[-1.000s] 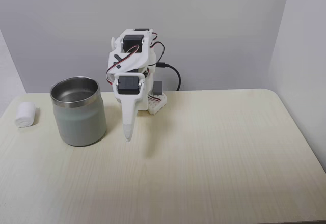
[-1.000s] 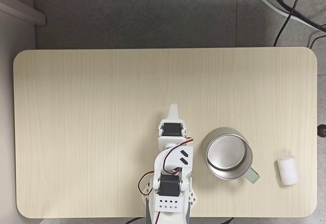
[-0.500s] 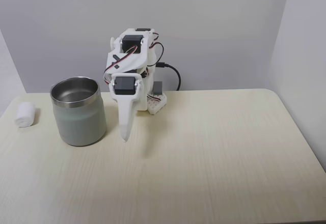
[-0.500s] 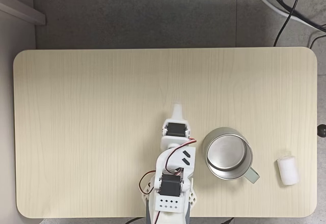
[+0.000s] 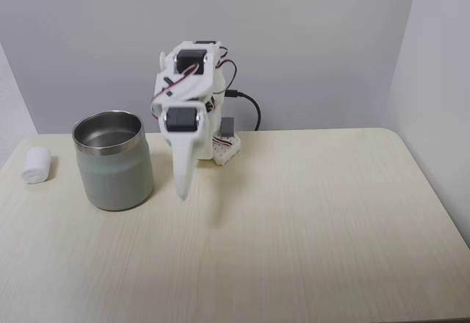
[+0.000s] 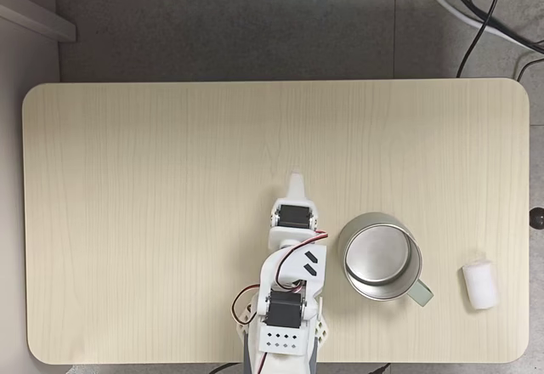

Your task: Grasp a dressing and put it in the cup.

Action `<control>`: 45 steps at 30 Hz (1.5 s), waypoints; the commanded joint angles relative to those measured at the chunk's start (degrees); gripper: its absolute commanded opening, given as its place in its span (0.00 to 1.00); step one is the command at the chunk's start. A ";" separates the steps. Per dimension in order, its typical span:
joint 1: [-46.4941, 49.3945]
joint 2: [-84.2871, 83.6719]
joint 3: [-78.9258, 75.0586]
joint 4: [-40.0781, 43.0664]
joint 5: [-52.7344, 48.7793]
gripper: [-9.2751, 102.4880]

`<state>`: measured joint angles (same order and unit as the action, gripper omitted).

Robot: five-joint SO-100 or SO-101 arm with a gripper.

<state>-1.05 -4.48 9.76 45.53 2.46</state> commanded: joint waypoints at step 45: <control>31.55 51.77 93.69 45.53 -4.92 0.10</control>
<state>26.02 43.68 100.28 90.62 -2.46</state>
